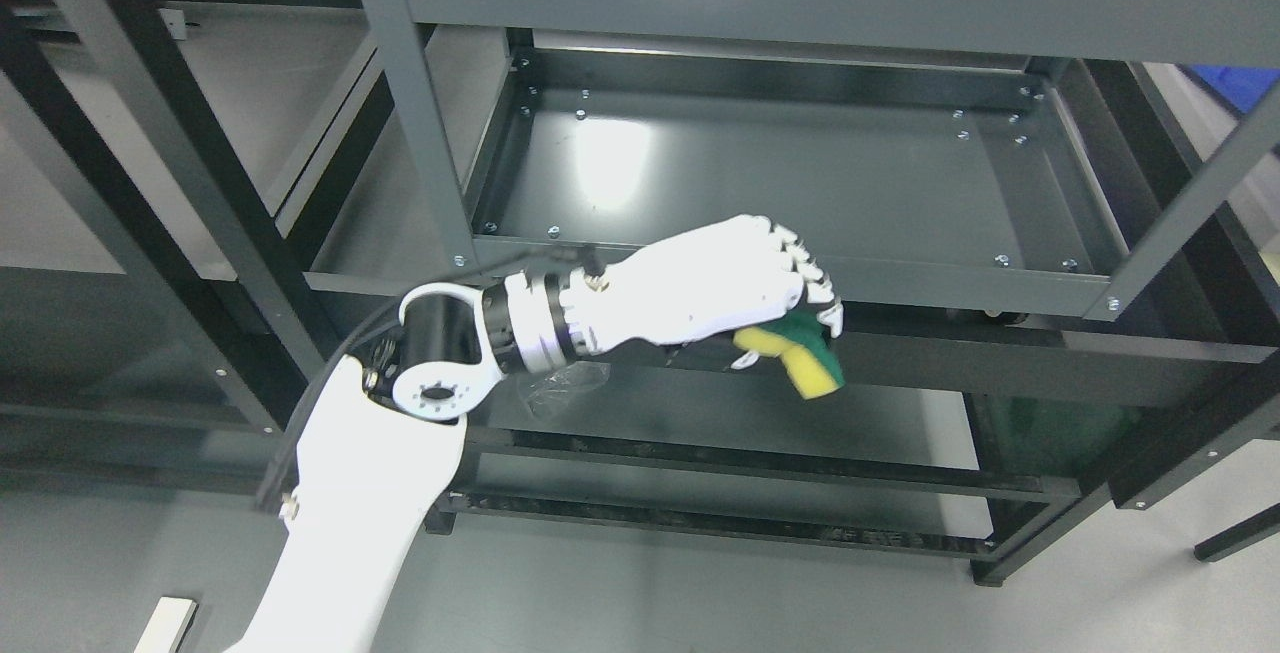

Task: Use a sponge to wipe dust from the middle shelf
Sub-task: 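Turn toward the shelf holding the sponge in the left hand, then wipe the sponge along the middle shelf surface away from the robot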

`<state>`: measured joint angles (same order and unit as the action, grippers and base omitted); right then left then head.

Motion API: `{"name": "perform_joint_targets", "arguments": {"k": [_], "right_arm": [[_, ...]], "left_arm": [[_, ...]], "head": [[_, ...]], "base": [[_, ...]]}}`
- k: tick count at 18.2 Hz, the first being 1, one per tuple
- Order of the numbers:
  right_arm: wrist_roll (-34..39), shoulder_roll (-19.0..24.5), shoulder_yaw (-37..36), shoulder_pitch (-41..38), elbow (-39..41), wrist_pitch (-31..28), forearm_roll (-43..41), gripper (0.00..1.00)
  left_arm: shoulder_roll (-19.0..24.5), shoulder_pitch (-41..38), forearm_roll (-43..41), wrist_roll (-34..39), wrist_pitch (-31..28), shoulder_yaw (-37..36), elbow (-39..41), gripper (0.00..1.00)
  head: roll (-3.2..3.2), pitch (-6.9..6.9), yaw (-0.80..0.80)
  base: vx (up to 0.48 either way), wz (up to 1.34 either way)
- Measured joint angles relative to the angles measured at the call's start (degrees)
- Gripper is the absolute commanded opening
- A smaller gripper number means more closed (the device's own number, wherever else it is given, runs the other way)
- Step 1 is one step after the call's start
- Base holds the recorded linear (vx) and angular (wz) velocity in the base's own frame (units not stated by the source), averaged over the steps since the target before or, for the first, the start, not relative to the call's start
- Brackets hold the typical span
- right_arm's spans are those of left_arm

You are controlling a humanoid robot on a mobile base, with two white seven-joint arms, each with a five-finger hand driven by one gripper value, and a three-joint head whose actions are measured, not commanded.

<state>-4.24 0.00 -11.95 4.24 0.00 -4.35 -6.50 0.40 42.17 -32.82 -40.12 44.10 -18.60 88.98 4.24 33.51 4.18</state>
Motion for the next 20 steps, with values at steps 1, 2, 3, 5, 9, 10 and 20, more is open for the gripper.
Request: {"name": "perform_joint_targets", "arguments": {"k": [1, 2, 3, 5, 9, 10, 20], "right_arm": [[0.00, 0.00, 0.00, 0.00, 0.00, 0.00, 0.00, 1.00], [0.00, 0.00, 0.00, -0.01, 0.00, 0.00, 0.00, 1.00], [0.00, 0.00, 0.00, 0.01, 0.00, 0.00, 0.00, 1.00], [0.00, 0.00, 0.00, 0.00, 0.00, 0.00, 0.00, 1.00], [0.00, 0.00, 0.00, -0.01, 0.00, 0.00, 0.00, 1.00], [0.00, 0.00, 0.00, -0.03, 0.00, 0.00, 0.00, 1.00], [0.00, 0.00, 0.00, -0.02, 0.00, 0.00, 0.00, 1.00]], "left_arm": [[-0.04, 2.30, 0.05, 0.02, -0.23, -1.07, 0.00, 0.01], [-0.08, 4.81, 0.10, 0.02, -0.49, -2.31, -0.02, 0.01], [-0.10, 7.11, 0.16, 0.16, -0.64, -3.50, -0.02, 0.01], [-0.15, 12.32, 0.50, 0.66, -0.86, -6.69, -0.02, 0.01], [-0.24, 18.77, 0.85, 5.89, -1.01, -11.69, -0.02, 0.01], [-0.25, 20.18, 0.70, 7.80, -1.07, -12.60, -0.03, 0.01], [-0.34, 31.14, -13.54, 14.02, -3.50, -14.51, -0.08, 0.02]], "head": [[0.00, 0.00, 0.00], [0.00, 0.00, 0.00], [0.00, 0.00, 0.00], [0.00, -0.01, 0.00], [0.00, -0.01, 0.00], [0.00, -0.01, 0.00], [0.00, -0.01, 0.00]], "base": [[0.020, -0.13], [0.037, -0.11], [0.037, -0.11], [0.051, -0.18], [0.051, -0.22], [0.034, -0.14], [0.016, 0.00]]}}
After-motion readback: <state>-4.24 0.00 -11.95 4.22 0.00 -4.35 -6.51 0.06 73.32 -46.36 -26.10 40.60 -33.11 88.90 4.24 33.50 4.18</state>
